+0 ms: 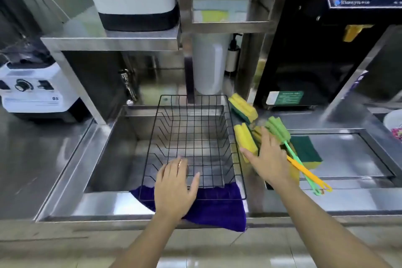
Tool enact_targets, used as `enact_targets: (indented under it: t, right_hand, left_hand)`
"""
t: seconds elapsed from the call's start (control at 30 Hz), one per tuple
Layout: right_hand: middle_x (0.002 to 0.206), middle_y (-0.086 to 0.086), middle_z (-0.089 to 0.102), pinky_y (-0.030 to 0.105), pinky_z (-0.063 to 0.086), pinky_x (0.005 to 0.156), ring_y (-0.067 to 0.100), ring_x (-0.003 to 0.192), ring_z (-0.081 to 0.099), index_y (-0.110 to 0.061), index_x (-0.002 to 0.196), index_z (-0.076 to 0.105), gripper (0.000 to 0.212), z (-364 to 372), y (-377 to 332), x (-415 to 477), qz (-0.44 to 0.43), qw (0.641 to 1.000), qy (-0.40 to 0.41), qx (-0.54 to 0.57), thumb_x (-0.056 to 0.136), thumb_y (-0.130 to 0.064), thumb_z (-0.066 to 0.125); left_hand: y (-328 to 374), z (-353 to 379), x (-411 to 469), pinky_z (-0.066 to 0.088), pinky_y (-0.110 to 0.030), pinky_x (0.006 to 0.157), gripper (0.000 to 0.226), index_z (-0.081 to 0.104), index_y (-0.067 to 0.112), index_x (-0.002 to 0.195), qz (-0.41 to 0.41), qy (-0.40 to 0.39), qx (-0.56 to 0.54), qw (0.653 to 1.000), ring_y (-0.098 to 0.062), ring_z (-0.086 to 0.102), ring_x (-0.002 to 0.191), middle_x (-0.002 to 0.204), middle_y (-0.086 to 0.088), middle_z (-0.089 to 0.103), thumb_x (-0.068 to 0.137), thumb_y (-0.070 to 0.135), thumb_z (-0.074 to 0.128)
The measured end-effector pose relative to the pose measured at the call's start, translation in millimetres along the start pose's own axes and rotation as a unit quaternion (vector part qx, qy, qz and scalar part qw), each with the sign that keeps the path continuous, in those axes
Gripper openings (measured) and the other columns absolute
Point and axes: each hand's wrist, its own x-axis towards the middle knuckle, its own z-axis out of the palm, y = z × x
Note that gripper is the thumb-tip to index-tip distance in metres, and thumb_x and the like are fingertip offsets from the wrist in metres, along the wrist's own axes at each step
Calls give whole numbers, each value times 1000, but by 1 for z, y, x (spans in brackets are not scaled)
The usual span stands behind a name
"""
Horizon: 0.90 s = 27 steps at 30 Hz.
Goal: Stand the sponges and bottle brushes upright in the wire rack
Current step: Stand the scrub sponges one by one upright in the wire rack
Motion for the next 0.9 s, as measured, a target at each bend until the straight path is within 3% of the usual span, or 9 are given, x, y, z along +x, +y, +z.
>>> enact_targets:
  t: [0.1,0.23,0.33,0.47,0.57,0.67,0.73,0.8,0.9]
  right_hand:
    - [133,16,53,46,41,97,34,122,49,-9,137,37,77,12,3,7,20,1000,-14,-14,84,-64,44]
    - [124,13,61,43,40,94,31,115,56,-7,127,48,64,22,1,10,35,999,-2,-9,87,-58,46]
    - [113,18,64,43,42,91,36,105,58,-3,117,53,51,23,-1,15,71,996,23,44,85,-43,55]
    - [84,13,59,40,45,66,33,79,56,-7,90,49,35,8,-12,19,135,953,89,256,73,-36,60]
    - [94,6,44,31,33,72,21,86,44,-12,92,42,32,-12,-35,25,78,932,140,324,74,-24,65]
    - [106,6,41,24,32,74,17,91,43,-12,104,39,39,-19,-62,26,6,946,68,317,77,-22,67]
    - [103,3,43,26,37,64,14,81,46,-11,110,40,42,-9,-76,21,-23,956,-34,292,80,-23,67]
    - [99,1,42,20,38,57,9,74,43,-13,103,39,40,9,-85,14,-65,961,-89,252,78,-23,69]
    - [102,1,35,23,36,70,15,90,39,-14,92,38,44,44,-88,9,-144,959,-144,199,69,-20,75]
  left_hand:
    - [-5,8,-7,47,-35,70,45,67,9,84,3,7,37,999,-24,62,72,80,-4,67,87,46,41]
    - [-9,12,-14,44,-32,55,48,62,10,61,1,13,57,998,-25,55,49,53,-3,59,87,45,41]
    - [-10,12,-16,41,-30,51,48,58,11,57,11,27,58,998,-23,52,44,49,-2,56,88,43,41]
    - [-12,15,-17,40,-30,51,48,58,11,56,19,27,52,998,-23,52,45,49,-2,56,88,42,42]
    - [-12,17,-16,40,-30,51,47,59,12,57,12,22,49,998,-22,53,47,50,-1,56,88,42,41]
    - [-13,16,-16,39,-29,51,47,58,12,58,10,12,46,999,-22,52,47,50,-1,56,89,42,41]
    - [-14,17,-16,39,-29,52,45,58,13,59,14,13,43,999,-22,52,48,51,-1,56,89,42,42]
    - [-15,17,-17,37,-29,52,43,58,13,59,20,15,43,999,-22,52,48,51,-1,56,88,41,43]
    - [-17,17,-18,36,-31,52,41,57,13,59,32,20,41,998,-22,51,49,52,0,56,89,38,46]
